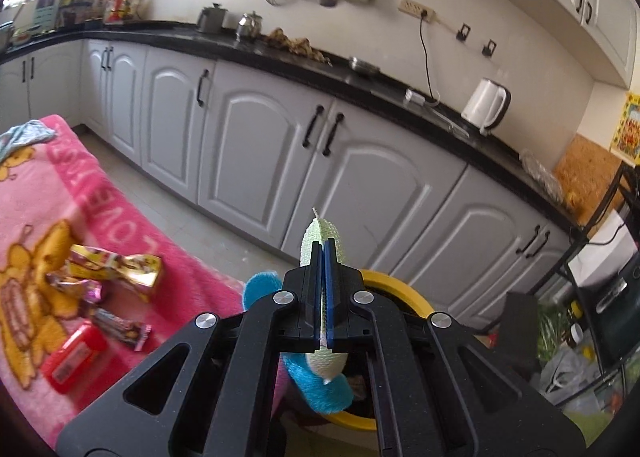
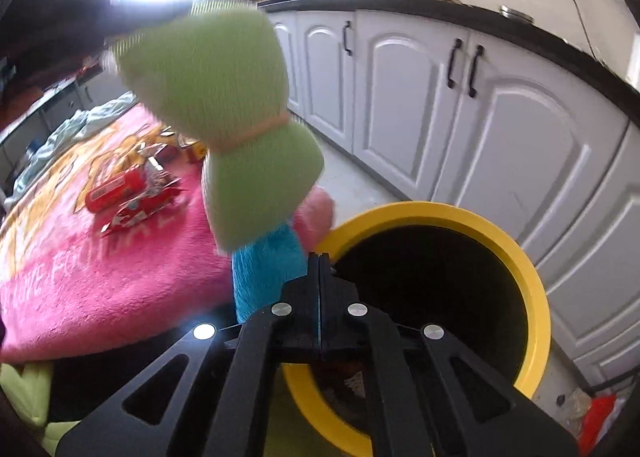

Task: Collect trash
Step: 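Carry both items over the yellow bin and open both tools to drop them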

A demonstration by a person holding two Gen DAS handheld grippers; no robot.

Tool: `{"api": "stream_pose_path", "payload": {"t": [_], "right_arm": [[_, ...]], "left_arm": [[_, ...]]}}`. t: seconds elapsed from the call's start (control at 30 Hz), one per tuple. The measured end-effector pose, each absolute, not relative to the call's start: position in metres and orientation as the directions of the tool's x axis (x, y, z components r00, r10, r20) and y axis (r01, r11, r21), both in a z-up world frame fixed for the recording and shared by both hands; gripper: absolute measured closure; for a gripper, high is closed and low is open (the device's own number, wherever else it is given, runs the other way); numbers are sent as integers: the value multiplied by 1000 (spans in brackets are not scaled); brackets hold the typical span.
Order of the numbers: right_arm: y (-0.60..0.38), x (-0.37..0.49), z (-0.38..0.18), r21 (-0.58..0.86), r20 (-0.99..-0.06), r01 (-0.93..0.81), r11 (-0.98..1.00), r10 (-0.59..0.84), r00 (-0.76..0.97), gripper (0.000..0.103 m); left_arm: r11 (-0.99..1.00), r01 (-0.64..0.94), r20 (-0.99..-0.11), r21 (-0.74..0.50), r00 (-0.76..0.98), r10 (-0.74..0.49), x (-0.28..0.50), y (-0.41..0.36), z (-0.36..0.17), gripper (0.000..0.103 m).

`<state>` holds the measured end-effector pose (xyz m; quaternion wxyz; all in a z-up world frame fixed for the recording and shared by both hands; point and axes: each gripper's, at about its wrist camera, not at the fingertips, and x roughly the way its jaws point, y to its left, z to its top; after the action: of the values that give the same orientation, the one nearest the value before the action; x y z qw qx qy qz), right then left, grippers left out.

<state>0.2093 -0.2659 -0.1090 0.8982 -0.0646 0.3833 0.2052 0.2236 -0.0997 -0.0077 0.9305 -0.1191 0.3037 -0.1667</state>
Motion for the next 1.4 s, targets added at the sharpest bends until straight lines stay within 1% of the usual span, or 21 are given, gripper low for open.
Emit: {"api": "stream_pose_path", "payload": {"t": [0.33, 0.63, 0.67, 0.7, 0.73, 0.77, 0.8, 0.87, 1.0, 1.07, 1.1, 1.13, 1.17, 1.2, 1.3, 1.33, 1.37, 1.4], "right_arm": [[-318, 215, -115, 105, -717, -313, 944, 290, 634, 102], [-341, 219, -143, 168, -768, -251, 953, 286, 573, 102], [-344, 220, -146, 179, -774, -242, 954, 288, 564, 99], [-346, 221, -149, 187, -782, -232, 955, 288, 553, 85], [-348, 220, -150, 186, -784, -217, 958, 278, 555, 73], [-349, 220, -150, 185, -782, -205, 961, 270, 562, 52], [-351, 218, -149, 187, -777, -197, 963, 267, 570, 49], [-353, 216, -147, 186, -777, -191, 964, 263, 572, 49], [-359, 214, -140, 179, -762, -172, 969, 247, 598, 44], [-360, 212, -136, 169, -755, -166, 971, 236, 612, 40], [-360, 211, -134, 163, -751, -166, 973, 231, 619, 38], [-361, 211, -132, 161, -748, -165, 973, 229, 623, 38], [-361, 210, -130, 157, -744, -163, 974, 226, 629, 36], [-361, 210, -128, 154, -740, -161, 975, 222, 635, 34], [-362, 206, -121, 145, -725, -158, 977, 214, 654, 32], [-361, 206, -118, 142, -721, -157, 977, 210, 661, 31], [-361, 204, -115, 136, -713, -154, 979, 205, 670, 28], [-360, 203, -111, 132, -704, -152, 979, 201, 681, 25]], "left_arm": [[907, 277, -567, -319, 711, -416, 240, -131, -32, 103], [903, 286, -617, -322, 660, -429, 249, -145, -58, 103], [902, 286, -626, -325, 650, -431, 249, -145, -61, 103], [901, 284, -631, -329, 644, -433, 249, -145, -63, 103], [899, 285, -633, -333, 639, -437, 249, -145, -65, 103], [898, 287, -635, -333, 636, -438, 248, -145, -65, 103], [897, 290, -637, -333, 633, -441, 248, -145, -66, 103], [896, 292, -638, -335, 629, -444, 247, -146, -66, 95], [895, 299, -636, -330, 631, -445, 245, -146, -63, 85], [899, 304, -633, -315, 639, -437, 243, -147, -61, 73], [901, 305, -631, -309, 643, -434, 241, -147, -59, 71], [902, 306, -629, -305, 647, -431, 240, -146, -58, 68], [904, 303, -627, -302, 651, -428, 238, -146, -57, 61], [905, 301, -626, -301, 654, -425, 238, -145, -55, 59], [913, 289, -620, -289, 670, -409, 235, -142, -50, 49], [915, 285, -619, -286, 674, -403, 234, -140, -48, 43], [916, 282, -617, -284, 678, -400, 233, -138, -47, 39], [917, 278, -616, -284, 680, -397, 232, -136, -46, 38]]}}
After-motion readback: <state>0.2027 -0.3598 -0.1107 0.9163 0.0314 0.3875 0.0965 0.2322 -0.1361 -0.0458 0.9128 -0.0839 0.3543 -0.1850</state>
